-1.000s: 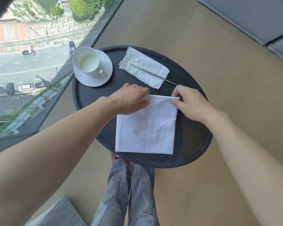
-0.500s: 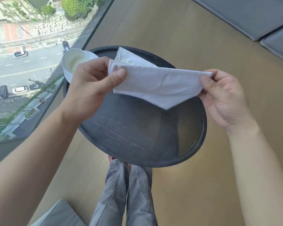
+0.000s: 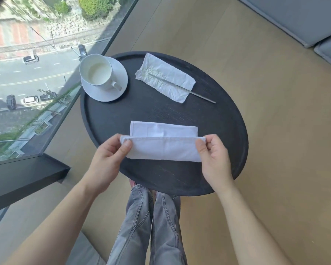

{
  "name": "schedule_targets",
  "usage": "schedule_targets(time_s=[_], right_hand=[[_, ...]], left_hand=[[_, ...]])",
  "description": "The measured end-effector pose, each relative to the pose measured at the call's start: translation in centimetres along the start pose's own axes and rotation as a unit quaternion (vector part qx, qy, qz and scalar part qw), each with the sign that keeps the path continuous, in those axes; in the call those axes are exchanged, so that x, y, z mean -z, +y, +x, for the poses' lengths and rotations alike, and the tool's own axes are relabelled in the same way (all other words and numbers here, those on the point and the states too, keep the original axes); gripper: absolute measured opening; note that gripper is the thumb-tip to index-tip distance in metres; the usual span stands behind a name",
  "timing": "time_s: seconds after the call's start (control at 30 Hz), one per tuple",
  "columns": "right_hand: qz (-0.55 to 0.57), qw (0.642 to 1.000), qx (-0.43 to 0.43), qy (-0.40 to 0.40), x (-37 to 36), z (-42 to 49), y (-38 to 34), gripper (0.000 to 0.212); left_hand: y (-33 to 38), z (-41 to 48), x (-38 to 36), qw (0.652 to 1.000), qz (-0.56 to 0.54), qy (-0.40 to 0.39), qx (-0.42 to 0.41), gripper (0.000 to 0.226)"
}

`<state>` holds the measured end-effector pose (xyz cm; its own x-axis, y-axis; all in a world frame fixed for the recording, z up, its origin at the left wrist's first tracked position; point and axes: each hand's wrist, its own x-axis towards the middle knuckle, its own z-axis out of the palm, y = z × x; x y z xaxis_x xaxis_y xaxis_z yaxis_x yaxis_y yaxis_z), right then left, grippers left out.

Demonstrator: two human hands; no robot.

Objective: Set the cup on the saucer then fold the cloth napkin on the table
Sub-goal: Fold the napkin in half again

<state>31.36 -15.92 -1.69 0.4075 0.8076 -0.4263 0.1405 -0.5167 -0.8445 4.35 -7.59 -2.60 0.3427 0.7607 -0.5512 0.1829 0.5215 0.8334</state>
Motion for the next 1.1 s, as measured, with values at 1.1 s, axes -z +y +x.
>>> schedule_targets(time_s=[1.1], right_hand=[[-0.302, 0.930, -0.056, 0.202, -4.8, 1.3, 0.1, 0.032]], left_hand=[[-1.8, 4.4, -2.8, 0.865, 0.405, 0.291, -0.045, 0.038]])
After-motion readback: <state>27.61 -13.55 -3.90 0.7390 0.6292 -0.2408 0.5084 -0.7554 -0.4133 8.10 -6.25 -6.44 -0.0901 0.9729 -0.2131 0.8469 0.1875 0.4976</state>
